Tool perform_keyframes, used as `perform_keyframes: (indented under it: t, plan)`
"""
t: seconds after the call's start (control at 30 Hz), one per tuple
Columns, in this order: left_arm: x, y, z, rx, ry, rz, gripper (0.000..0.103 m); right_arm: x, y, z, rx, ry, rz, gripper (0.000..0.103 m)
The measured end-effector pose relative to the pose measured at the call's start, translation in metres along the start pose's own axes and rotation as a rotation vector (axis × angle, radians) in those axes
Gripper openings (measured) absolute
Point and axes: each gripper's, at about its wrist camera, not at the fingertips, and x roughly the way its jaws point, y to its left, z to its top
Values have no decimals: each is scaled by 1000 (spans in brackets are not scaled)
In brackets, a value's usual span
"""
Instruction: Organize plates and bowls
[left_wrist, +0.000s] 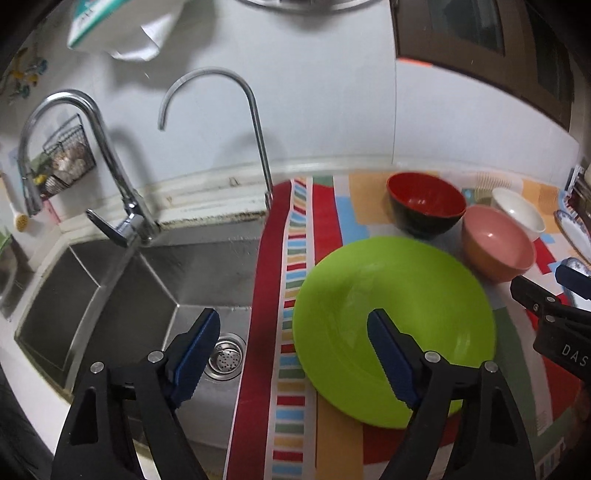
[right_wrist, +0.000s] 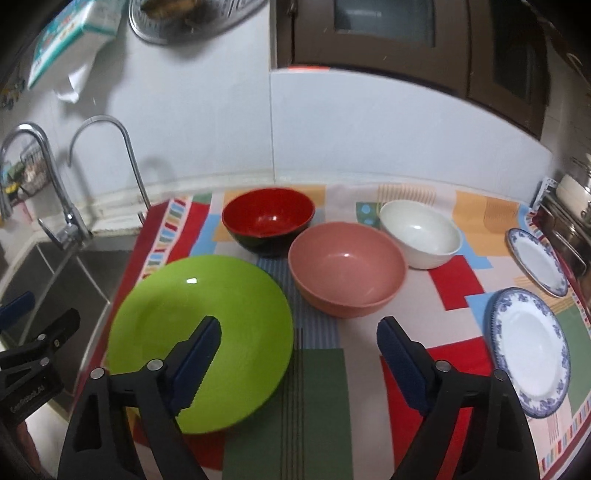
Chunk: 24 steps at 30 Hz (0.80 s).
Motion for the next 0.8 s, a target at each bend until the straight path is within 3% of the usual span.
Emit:
perform_keyframes:
  t: [0.4, 0.8]
  plan:
    - [69, -5, 2, 13, 152, -52, 71, 69, 7, -3, -24, 175, -2, 68]
    - [97, -7, 2, 5, 214, -101, 55, 94, 10, -4, -13, 236, 28, 56]
